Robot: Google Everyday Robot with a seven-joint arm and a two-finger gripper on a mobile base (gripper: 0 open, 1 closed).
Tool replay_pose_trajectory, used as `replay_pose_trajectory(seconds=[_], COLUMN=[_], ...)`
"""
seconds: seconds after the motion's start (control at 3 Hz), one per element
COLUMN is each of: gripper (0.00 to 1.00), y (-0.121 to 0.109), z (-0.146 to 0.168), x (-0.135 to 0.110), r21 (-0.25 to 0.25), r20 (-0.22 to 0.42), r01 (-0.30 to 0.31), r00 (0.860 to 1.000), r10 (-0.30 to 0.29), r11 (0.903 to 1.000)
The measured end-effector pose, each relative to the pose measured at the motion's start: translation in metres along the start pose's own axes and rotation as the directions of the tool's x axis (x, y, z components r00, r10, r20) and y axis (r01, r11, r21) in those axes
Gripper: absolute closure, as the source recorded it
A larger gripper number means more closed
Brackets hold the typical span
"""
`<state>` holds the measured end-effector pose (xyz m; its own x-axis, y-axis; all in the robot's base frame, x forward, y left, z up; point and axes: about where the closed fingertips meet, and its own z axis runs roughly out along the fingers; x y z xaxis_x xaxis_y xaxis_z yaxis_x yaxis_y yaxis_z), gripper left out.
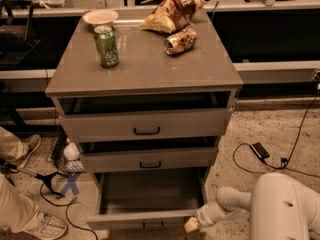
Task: Close bottom drawer
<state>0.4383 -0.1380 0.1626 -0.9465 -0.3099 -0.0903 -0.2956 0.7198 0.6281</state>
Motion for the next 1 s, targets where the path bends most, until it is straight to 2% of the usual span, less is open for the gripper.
replay_pose_trajectory(seconds=[0.33, 0.67, 1.0], gripper=[1.0, 1.0, 1.0], y=[0.004, 0.004, -0.016], z=[0.003, 0.003, -0.001], x=[-0.02, -0.02, -0.056], r21=[0.009, 0.009, 0.053], r20=[0.051, 0.051, 0.147], r01=[0.022, 0.022, 0.042], r00=[0.998, 0.998, 0.988], r10=[-0.022, -0.022, -0.049], r11=[0.9997, 0.9997, 0.9977])
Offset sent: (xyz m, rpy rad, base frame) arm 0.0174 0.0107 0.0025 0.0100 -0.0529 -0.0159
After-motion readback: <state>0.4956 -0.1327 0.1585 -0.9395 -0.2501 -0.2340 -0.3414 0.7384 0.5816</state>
